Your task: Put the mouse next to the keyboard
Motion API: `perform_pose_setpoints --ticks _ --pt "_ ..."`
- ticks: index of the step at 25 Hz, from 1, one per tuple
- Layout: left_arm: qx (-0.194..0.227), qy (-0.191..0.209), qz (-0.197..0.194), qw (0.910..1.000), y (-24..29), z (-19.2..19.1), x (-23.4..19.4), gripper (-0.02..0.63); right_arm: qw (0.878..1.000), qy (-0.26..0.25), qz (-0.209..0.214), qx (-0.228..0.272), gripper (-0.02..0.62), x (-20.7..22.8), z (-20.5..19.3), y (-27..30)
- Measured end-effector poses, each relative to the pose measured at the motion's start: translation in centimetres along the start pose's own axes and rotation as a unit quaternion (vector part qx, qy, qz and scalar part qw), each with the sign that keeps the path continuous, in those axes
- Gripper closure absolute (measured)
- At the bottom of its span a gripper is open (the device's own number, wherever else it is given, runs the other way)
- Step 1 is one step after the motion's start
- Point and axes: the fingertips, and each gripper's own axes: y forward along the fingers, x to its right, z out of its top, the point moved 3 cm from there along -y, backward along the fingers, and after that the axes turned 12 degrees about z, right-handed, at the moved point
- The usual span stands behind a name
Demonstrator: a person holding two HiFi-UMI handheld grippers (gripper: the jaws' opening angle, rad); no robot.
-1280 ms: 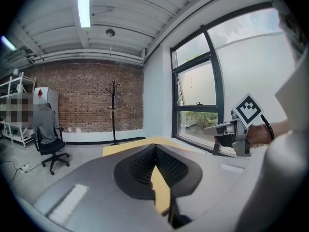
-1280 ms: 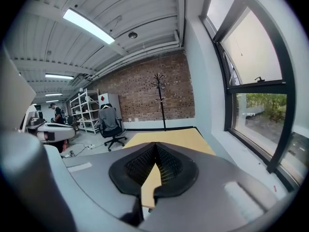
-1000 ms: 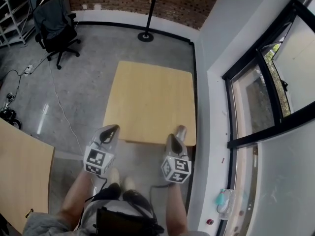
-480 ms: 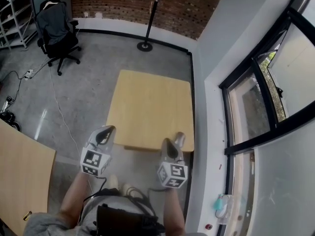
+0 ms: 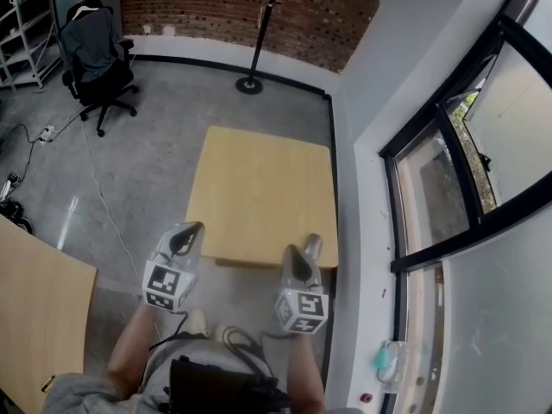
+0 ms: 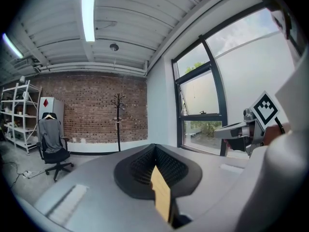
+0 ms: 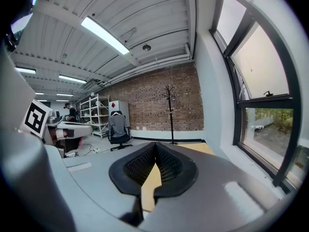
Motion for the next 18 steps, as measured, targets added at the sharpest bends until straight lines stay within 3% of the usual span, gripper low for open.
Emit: perform_pose_setpoints --ticks 18 --pt "0.002 0.004 -0.008 1.0 -0.08 0.16 -0.46 0.607 1.0 -0.01 -0.005 -0.006 0.581 -0.91 -0.43 0.5"
